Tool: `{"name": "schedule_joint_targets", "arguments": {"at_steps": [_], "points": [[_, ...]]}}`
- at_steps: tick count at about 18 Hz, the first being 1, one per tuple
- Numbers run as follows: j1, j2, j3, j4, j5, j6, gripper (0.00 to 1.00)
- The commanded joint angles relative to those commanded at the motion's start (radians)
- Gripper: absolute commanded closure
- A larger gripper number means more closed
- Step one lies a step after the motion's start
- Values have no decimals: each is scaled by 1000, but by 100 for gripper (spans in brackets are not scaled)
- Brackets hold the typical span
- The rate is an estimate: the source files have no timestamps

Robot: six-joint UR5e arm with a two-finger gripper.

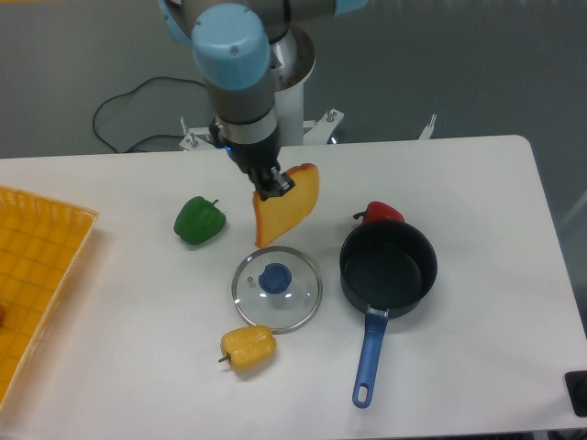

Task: Place the bread slice in the pot
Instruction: 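Carry the held bread slice over to the black pot with the gripper, then lower the bread slice down into the black pot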

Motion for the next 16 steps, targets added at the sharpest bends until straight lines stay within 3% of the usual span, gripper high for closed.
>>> {"name": "schedule_joint_targets", "arguments": {"at_steps": [3,9,16], "points": [[44,-54,38,11,78,58,100],[95,-103,20,184,106,77,100],[135,-158,22,261,111,104,100]]}}
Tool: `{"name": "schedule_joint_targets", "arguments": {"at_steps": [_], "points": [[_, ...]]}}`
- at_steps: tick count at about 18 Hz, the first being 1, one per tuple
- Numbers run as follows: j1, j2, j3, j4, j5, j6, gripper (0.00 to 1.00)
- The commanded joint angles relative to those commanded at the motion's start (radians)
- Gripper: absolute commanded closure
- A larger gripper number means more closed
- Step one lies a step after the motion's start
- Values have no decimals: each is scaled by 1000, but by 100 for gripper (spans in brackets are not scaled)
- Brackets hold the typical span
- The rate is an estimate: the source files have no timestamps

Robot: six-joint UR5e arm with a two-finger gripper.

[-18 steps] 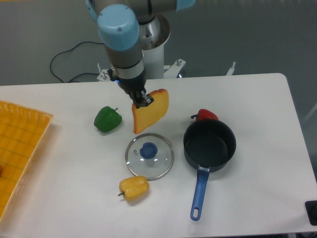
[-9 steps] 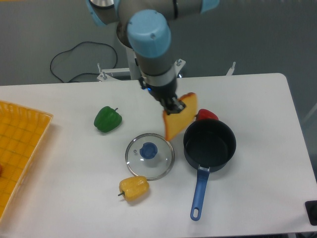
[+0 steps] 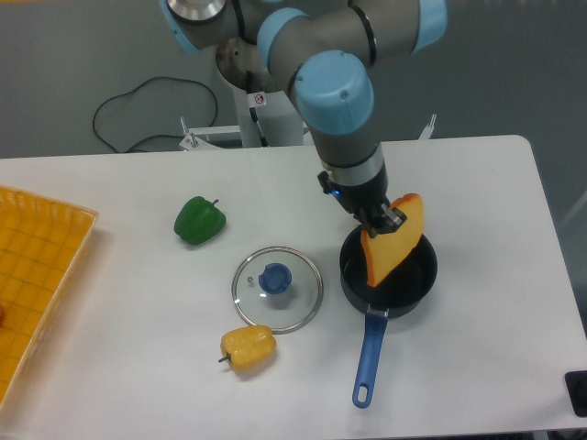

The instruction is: Place the bread slice in the pot

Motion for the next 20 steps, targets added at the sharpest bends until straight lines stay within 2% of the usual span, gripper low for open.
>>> {"name": "schedule_joint_targets", "arguments": {"at_steps": [4,7,15,20], "points": [[-3,-46,-5,51,8,0,100],[-3,-69,-6,68,9,0,100],[0,-68,-8,68,9,34,100],[15,-65,-31,69,9,78,100]]}}
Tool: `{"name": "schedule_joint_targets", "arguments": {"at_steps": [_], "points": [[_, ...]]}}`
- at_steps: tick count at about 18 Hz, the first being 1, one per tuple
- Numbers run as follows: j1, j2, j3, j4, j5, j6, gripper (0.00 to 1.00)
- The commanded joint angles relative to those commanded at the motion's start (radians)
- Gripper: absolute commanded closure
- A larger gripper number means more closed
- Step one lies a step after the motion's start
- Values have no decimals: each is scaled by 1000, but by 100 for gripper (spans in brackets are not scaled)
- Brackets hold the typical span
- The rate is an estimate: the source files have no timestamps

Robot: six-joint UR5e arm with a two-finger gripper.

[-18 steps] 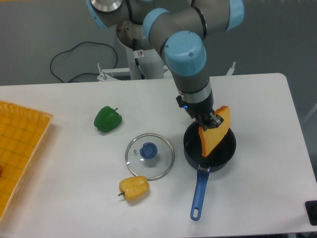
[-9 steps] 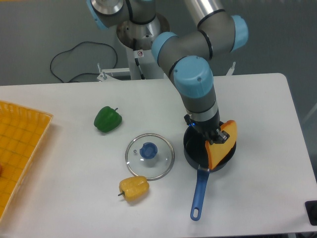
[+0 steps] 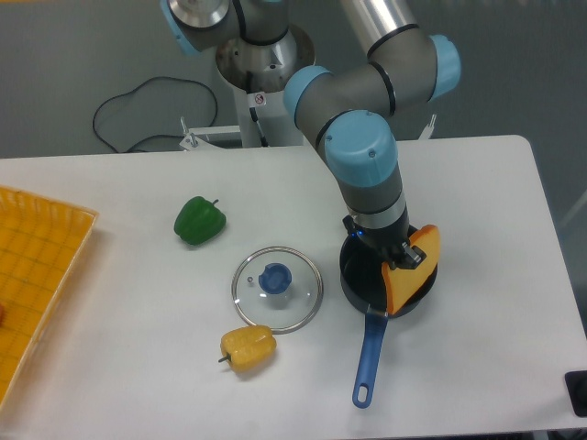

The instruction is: Place the bread slice in the pot

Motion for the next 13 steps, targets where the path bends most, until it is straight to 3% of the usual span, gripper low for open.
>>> {"name": "schedule_joint_targets", "arguments": {"at_steps": [6,7,8,9,10,13], "points": [[-2,3,-12,0,9,-2,99],[-2,3,-15,0,12,-2,93],[-3,3,-15,0,21,-2,77],[-3,3,-15,3,25,-2,47],[-6,2,-15,5,26,-2,0],[-9,2,-21,5,26,0,0]]}}
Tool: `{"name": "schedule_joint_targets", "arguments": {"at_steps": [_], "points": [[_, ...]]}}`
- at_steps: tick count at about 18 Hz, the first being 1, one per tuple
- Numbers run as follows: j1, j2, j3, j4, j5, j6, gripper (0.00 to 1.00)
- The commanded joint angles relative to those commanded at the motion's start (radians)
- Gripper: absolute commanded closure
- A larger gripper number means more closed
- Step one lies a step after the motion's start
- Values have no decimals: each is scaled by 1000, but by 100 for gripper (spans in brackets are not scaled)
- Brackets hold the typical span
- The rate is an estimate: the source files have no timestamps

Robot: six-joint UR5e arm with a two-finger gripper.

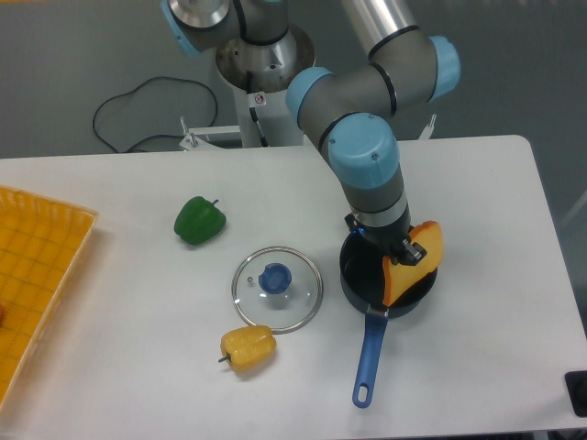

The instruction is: Place the bread slice in the pot

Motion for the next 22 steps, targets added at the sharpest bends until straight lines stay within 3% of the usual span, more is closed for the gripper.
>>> {"name": "schedule_joint_targets", "arguments": {"at_steps": [11,15,22], "points": [[-23,6,-6,-14,11,-2,0],[-35,40,4,-31,-3,0,0],[-152,107,26,-104,-47,-11,0]]}}
